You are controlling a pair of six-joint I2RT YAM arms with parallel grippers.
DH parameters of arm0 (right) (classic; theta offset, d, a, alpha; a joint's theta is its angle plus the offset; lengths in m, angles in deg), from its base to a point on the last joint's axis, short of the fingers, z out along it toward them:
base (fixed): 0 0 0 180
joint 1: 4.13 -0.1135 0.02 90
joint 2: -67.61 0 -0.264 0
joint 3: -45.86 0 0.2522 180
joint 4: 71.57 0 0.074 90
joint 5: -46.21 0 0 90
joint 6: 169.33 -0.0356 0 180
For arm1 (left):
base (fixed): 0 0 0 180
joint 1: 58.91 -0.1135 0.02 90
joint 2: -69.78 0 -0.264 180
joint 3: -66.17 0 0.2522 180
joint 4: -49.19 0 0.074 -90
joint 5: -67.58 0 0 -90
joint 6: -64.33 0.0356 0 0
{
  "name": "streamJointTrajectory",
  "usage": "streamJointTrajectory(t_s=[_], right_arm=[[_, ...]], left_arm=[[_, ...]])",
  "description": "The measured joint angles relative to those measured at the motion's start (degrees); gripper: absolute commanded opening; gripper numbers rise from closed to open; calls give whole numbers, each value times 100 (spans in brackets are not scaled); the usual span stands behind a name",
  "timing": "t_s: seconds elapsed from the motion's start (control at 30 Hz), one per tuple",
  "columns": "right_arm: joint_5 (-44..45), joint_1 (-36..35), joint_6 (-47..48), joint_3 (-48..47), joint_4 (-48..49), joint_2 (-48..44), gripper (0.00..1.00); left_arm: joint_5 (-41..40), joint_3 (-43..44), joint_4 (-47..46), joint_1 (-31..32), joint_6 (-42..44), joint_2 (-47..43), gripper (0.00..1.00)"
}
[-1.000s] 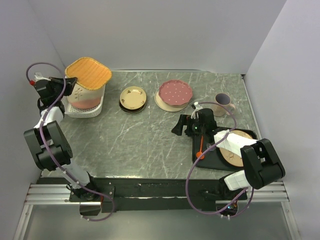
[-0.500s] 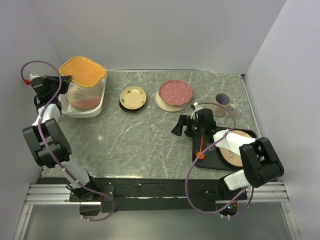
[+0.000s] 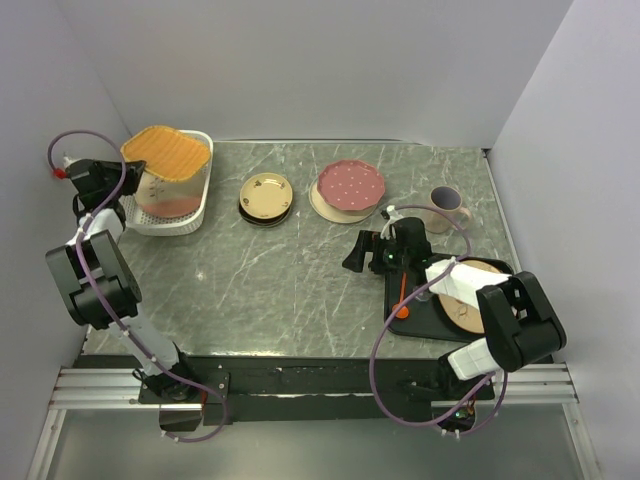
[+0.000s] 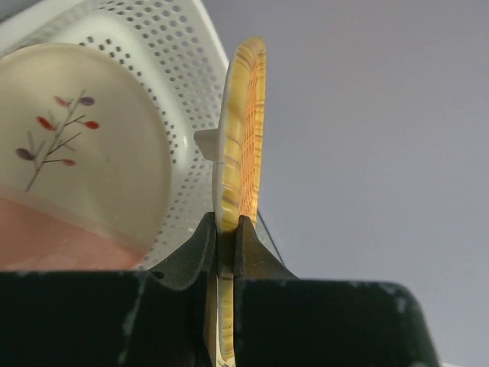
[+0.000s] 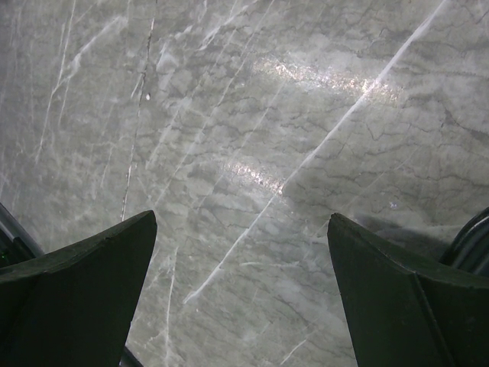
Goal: Place the plates into the plastic bin on the countertop
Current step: Place the plate in the plastic bin.
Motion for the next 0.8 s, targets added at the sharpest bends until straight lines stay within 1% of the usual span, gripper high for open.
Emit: streamJointTrajectory(t_s=[0.27,0.53,0.8], right_arm=[[-55,0,-2,-4,4,48,100],[-81,0,-2,-4,4,57,100],[-85,0,-2,-9,4,79,100]], left_arm=[[-103,-219,42,-22,85,103,1],[-101,-256,-74,-55,87,131,1],[-160,-356,-118,-240,140,138,1]])
